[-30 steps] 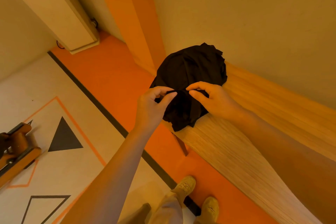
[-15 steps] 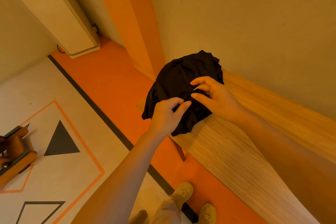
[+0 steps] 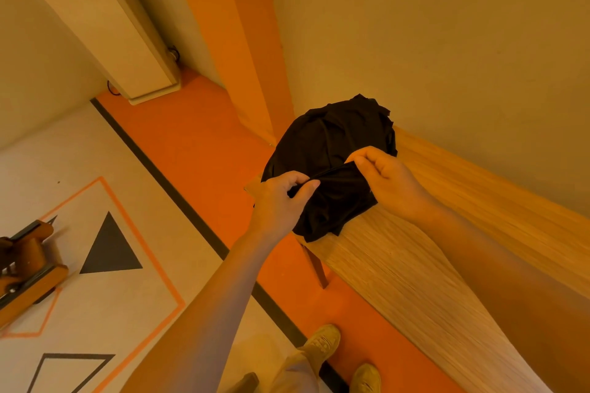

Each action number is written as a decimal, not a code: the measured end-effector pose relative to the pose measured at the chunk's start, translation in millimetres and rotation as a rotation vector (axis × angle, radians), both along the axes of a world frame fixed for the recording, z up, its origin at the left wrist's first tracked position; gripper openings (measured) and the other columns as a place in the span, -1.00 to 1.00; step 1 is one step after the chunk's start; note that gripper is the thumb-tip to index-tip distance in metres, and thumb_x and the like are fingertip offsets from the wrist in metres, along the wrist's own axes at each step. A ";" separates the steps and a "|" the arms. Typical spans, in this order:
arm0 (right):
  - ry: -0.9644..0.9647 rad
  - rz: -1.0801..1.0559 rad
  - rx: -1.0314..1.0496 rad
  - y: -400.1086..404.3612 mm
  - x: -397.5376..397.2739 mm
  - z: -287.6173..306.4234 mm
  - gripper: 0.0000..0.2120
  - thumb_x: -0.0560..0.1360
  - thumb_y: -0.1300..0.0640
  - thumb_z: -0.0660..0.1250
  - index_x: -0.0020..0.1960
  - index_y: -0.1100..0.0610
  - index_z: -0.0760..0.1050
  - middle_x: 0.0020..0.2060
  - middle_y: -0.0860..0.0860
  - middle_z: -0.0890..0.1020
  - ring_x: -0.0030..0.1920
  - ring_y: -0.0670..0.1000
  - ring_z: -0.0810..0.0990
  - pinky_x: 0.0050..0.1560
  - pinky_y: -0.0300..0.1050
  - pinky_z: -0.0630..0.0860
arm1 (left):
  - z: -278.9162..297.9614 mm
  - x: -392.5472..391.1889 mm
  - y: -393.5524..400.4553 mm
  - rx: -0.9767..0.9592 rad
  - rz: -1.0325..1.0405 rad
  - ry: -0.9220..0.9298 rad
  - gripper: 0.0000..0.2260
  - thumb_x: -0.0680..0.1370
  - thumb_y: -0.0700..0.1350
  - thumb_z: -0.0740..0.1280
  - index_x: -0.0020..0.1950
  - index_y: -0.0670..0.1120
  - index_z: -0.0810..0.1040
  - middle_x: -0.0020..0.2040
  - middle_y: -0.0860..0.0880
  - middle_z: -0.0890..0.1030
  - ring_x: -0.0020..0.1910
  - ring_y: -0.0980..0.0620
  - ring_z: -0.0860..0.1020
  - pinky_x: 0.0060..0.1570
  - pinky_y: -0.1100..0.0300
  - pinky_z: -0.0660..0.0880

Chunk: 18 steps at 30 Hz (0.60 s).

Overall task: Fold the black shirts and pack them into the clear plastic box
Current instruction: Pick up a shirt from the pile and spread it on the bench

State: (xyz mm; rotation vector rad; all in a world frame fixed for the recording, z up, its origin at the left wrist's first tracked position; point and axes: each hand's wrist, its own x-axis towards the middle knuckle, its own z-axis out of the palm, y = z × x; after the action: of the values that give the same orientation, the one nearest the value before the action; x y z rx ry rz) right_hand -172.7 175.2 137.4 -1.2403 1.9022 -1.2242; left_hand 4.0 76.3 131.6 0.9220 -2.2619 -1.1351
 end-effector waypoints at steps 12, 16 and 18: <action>0.013 0.107 -0.014 -0.4 -1.4 8.6 -0.86 0.45 0.09 0.43 -0.06 -0.12 0.54 -0.42 -0.21 0.58 -0.33 -0.22 0.58 -0.23 -0.43 0.48 | 4.0 9.6 -13.1 -0.032 0.059 -0.050 -0.83 0.58 -0.06 0.33 -0.07 -0.14 0.63 -0.11 -0.01 0.64 -0.07 0.13 0.59 0.07 0.08 0.52; -0.034 0.055 -0.028 0.0 -3.6 13.3 -0.88 0.50 0.12 0.38 0.01 -0.03 0.60 -0.18 -0.19 0.65 -0.11 -0.25 0.62 -0.10 -0.44 0.50 | 0.8 9.7 -12.9 -0.039 0.058 -0.045 -0.82 0.57 -0.04 0.34 -0.06 -0.12 0.65 -0.13 -0.01 0.65 -0.11 0.08 0.59 -0.01 0.02 0.53; 0.005 0.067 -0.012 1.3 -4.8 16.4 -0.87 0.50 0.11 0.38 0.03 -0.04 0.61 -0.10 -0.19 0.64 -0.04 -0.25 0.61 -0.05 -0.41 0.51 | 1.0 9.6 -13.8 -0.044 0.066 -0.047 -0.82 0.57 -0.02 0.34 -0.05 -0.09 0.66 -0.14 -0.01 0.65 -0.14 0.02 0.60 -0.08 -0.04 0.53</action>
State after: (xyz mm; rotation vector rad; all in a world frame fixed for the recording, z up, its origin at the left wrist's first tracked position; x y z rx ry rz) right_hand -177.5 176.5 153.7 -1.3038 1.8446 -1.2006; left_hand 13.6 62.5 132.6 1.0075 -2.2667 -1.0412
